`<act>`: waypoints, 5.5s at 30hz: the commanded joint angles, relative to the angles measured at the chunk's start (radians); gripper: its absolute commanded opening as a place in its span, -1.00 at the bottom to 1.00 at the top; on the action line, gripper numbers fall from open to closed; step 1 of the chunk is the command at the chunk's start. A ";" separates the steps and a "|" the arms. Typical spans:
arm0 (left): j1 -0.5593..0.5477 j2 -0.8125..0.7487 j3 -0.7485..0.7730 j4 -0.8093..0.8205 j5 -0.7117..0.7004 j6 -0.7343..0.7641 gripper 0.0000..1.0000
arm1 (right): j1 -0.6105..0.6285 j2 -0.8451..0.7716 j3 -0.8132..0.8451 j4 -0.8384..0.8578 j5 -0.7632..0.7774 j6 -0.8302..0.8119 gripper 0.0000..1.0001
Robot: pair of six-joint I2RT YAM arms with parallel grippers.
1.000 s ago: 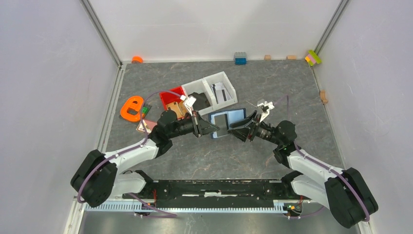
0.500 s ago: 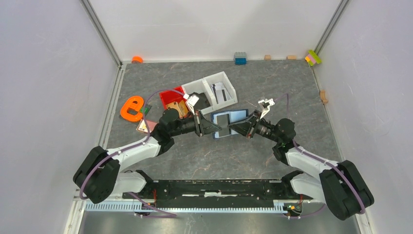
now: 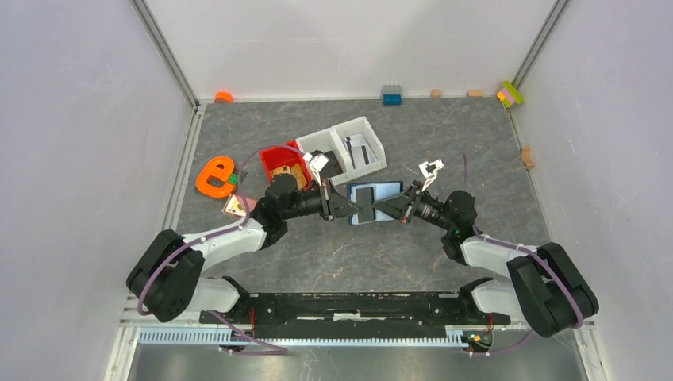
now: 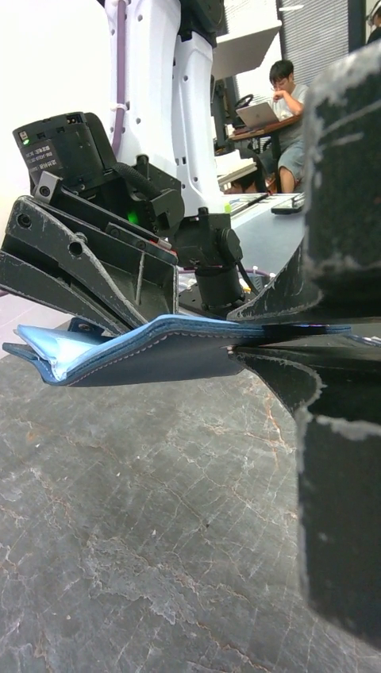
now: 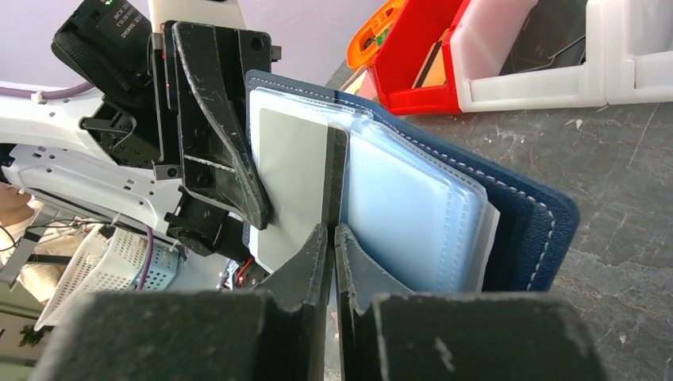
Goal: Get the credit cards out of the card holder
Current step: Remove the credit card from the card holder.
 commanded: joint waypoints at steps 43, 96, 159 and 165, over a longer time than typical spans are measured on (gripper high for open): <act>-0.001 0.008 -0.010 0.310 0.098 -0.150 -0.94 | -0.037 0.088 -0.044 0.504 -0.157 0.348 -0.44; 0.087 0.173 -0.004 0.347 0.117 -0.278 -0.96 | -0.039 0.138 -0.047 0.875 -0.187 0.571 -0.47; -0.035 0.141 0.100 0.145 0.143 -0.096 -0.96 | 0.010 0.087 -0.017 0.461 -0.169 0.310 -0.53; -0.066 0.157 0.124 0.127 0.172 -0.070 -0.96 | -0.003 0.083 -0.027 0.442 -0.153 0.298 -0.73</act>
